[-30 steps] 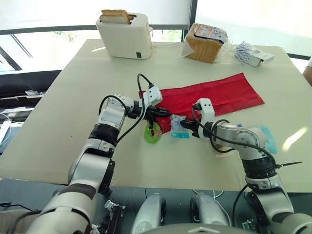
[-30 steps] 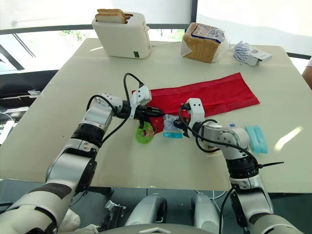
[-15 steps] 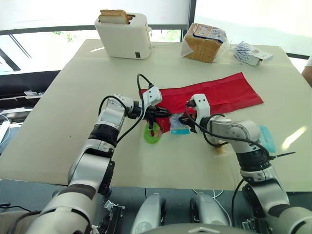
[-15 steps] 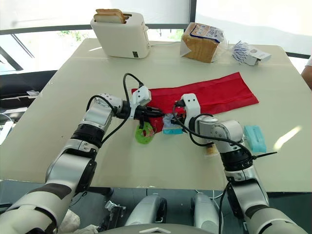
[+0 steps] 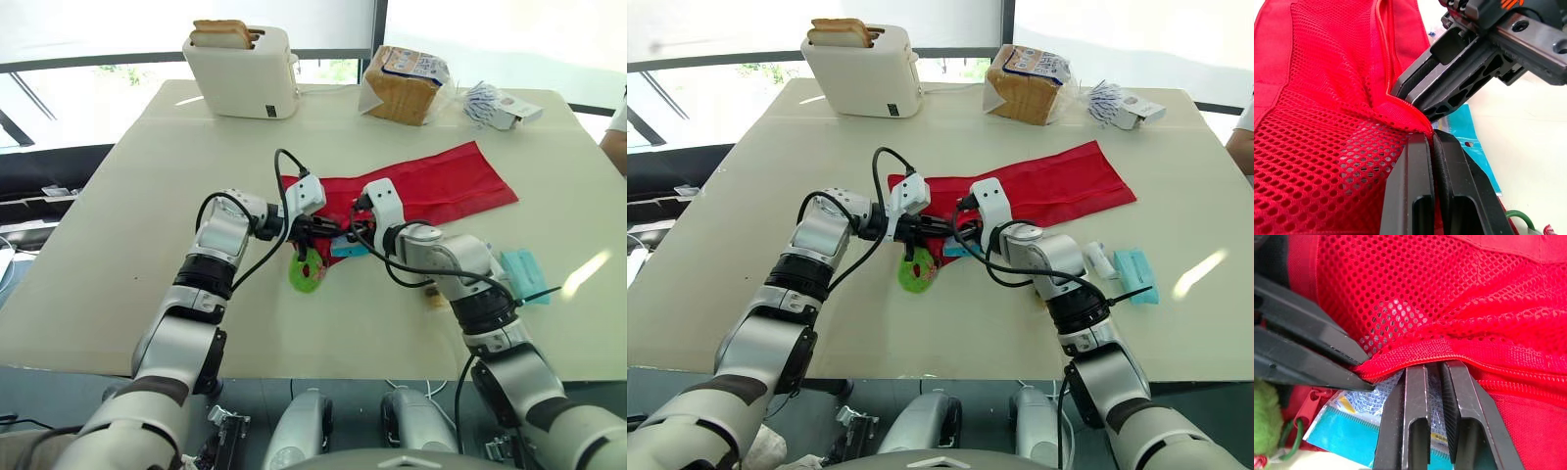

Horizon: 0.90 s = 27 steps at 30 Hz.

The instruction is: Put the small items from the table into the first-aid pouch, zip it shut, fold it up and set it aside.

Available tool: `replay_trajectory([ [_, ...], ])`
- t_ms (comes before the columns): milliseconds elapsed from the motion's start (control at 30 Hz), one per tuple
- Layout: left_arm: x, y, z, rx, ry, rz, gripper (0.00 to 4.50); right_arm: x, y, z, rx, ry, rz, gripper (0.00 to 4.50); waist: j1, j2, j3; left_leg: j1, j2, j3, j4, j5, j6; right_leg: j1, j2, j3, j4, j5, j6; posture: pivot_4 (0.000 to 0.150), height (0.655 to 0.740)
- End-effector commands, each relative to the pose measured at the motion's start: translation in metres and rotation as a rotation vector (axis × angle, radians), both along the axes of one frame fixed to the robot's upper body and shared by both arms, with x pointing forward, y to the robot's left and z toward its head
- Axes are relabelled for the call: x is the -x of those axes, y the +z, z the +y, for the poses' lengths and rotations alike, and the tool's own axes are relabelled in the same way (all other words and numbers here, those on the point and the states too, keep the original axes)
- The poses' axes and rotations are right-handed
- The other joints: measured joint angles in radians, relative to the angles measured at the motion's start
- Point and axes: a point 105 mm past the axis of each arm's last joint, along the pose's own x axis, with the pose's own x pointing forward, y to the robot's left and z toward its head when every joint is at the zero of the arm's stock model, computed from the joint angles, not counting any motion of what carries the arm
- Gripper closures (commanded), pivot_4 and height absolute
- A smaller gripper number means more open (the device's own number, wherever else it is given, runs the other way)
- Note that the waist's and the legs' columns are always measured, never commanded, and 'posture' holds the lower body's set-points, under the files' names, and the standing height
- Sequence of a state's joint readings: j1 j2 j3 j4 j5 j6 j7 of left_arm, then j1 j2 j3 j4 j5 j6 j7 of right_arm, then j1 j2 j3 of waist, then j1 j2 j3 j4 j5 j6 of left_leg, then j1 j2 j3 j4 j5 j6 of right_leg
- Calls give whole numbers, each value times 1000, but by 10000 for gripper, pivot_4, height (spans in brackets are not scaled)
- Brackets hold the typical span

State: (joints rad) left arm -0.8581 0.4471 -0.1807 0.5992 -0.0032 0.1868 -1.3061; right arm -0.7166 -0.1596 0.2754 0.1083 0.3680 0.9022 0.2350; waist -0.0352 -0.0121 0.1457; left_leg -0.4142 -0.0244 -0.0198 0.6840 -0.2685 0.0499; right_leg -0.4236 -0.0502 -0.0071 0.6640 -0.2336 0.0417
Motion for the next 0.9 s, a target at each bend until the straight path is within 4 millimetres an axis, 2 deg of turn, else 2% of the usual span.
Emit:
replay_trajectory([
  [33, -2, 3, -3, -8, -19, -23, 45000, 12, 3, -4, 14, 75, -45, 36226, 2, 0, 0, 0, 0, 0, 0, 0, 0, 0, 0, 0, 0, 0, 0, 1500, 7400],
  [67, -3, 3, -1, -13, -11, -25, 45000, 13, 5, -8, 9, 72, -56, 33558, 3, 0, 0, 0, 0, -1, 0, 0, 0, 0, 0, 0, 0, 0, 0, 1500, 7400],
  [167, -6, 1, 2, -12, 5, -22, 45000, 17, 20, -20, -37, 33, -115, 19092, 1, 0, 0, -1, 0, -1, 0, 0, 0, 0, 0, 0, -1, 0, 0, 1500, 7400],
  [300, -8, 0, 3, -14, 12, -23, 45000, 36, 29, -30, -47, 53, -129, 19092, 5, 0, 1, -1, 0, -1, 0, 0, 1, 0, 0, -1, -1, 0, 0, 1500, 7400],
  [400, -8, 0, 2, -11, 9, -26, 45000, 47, 27, -34, -44, 58, -111, 19092, 6, 0, 1, -2, 0, -1, 0, -1, 1, 0, -1, -1, -1, 0, 0, 1500, 7400],
  [633, -6, 0, 2, 6, -2, -21, 45000, 55, 23, -23, -12, 112, -154, 19092, 5, 0, 1, -1, 0, -2, 0, -1, 2, 0, 0, -1, -1, 0, 0, 1500, 7400],
  [767, -8, 3, 2, 5, 0, -26, 45000, 60, 27, -17, -44, 171, -179, 31931, 4, 0, 1, -1, -1, -2, 0, -1, 2, 0, 0, -1, -1, 0, 0, 1500, 7400],
  [800, -8, 4, 2, 5, 1, -28, 45000, 61, 27, -16, -44, 184, -182, 33277, 4, 0, 1, -1, -1, -2, 0, -1, 2, 0, 0, -1, -1, 0, 0, 1500, 7400],
  [867, -9, 6, 2, 6, 1, -31, 45000, 62, 26, -17, -44, 195, -184, 41500, 5, 0, 1, -1, -1, -2, 0, -1, 2, 0, 0, -1, -1, 0, 0, 1500, 7400],
  [900, -9, 6, 2, 6, 0, -31, 45000, 61, 25, -17, -43, 195, -185, 43214, 5, 0, 1, -1, -1, -2, 0, -1, 2, 0, 0, -1, -1, 0, 0, 1500, 7400],
])
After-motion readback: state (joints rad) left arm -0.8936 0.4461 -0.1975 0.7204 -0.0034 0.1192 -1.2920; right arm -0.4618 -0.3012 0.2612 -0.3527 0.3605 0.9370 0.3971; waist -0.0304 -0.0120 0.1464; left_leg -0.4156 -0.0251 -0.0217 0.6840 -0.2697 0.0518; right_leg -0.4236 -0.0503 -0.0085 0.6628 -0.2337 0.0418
